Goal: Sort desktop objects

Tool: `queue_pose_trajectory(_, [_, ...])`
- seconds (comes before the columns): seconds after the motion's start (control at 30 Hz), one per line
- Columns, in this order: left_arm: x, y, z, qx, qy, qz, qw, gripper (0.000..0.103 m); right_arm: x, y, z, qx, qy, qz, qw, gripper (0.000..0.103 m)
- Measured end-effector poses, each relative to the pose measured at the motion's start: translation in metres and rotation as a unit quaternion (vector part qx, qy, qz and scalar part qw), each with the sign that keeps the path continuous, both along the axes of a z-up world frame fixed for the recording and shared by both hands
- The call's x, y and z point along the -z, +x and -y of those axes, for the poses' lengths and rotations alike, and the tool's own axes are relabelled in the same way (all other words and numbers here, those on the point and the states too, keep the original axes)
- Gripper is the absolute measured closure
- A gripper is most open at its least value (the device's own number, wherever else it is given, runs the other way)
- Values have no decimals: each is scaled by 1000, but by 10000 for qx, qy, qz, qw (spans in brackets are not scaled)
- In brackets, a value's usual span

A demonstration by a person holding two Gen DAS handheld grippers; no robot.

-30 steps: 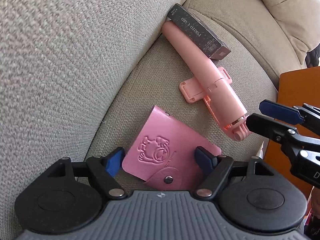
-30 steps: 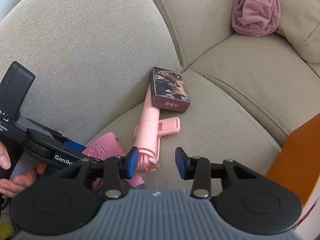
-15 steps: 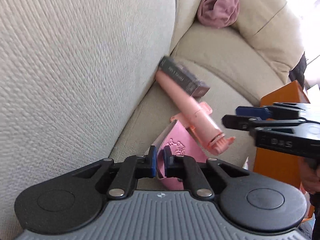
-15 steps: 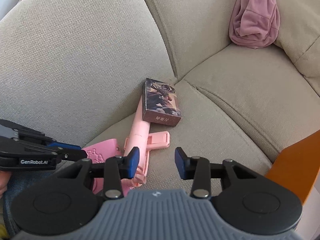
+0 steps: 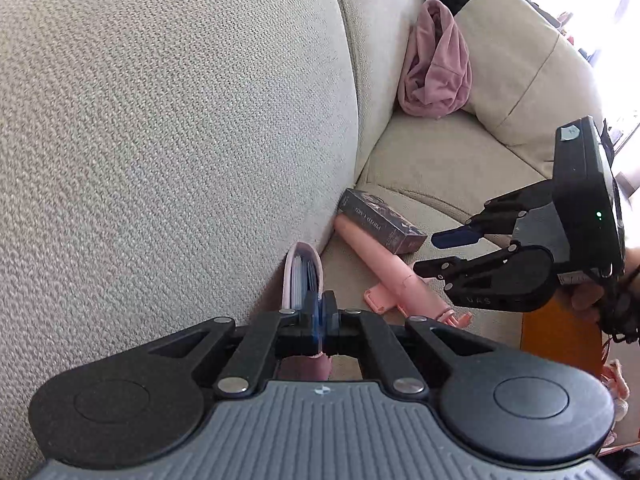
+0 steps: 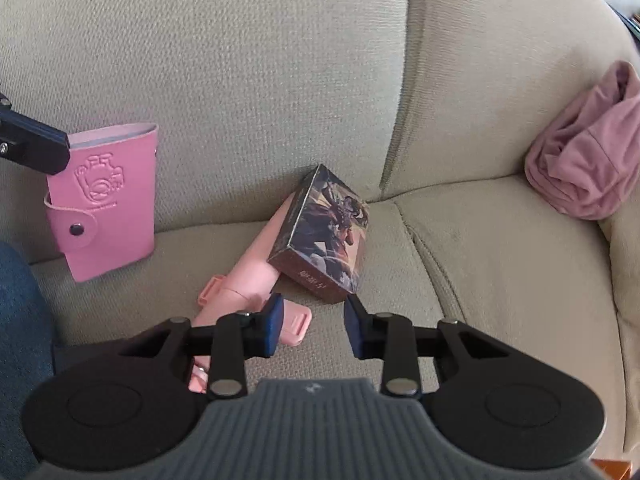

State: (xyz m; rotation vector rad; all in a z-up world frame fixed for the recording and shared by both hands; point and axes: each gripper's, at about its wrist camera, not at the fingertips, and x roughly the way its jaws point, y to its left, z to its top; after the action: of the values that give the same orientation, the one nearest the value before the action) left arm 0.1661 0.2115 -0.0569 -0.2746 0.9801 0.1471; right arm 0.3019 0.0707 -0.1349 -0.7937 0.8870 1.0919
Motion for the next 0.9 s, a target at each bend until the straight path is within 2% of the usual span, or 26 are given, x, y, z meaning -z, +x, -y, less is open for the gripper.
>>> queue_pose_trajectory(0.1, [-2, -5, -1, 55, 31, -14, 10000, 102, 3, -4, -7, -341, 65, 298, 9990, 67])
queue_pose_trajectory(0.2, [-3, -11, -2, 78, 98, 34, 9999, 100, 13, -10, -19, -615, -187, 751, 9951, 65])
queue_pose_trajectory(0.27, [-4, -14, -2, 20, 264, 66, 9996, 90, 17, -13, -24, -686, -245, 867, 9936, 63])
queue_pose_trajectory(0.33, [-6, -19, -2, -48, 392, 106, 9992, 75, 17, -11, -27, -643, -268, 889, 9936, 63])
queue_pose_trajectory(0.5, [-11, -33, -3, -167, 611, 135, 9979, 53, 18, -13, -25, -609, -264, 957, 9932, 65])
queue_pose_trajectory(0.77, [-5, -37, -3, 47, 695, -77, 9975, 52, 3, -26, -17, -632, -67, 1376, 9885, 75])
queue_pose_trajectory(0.9, [0, -25, 2, 140, 736, -73, 9972, 53, -16, -19, -8, -367, 182, 1252, 9913, 79])
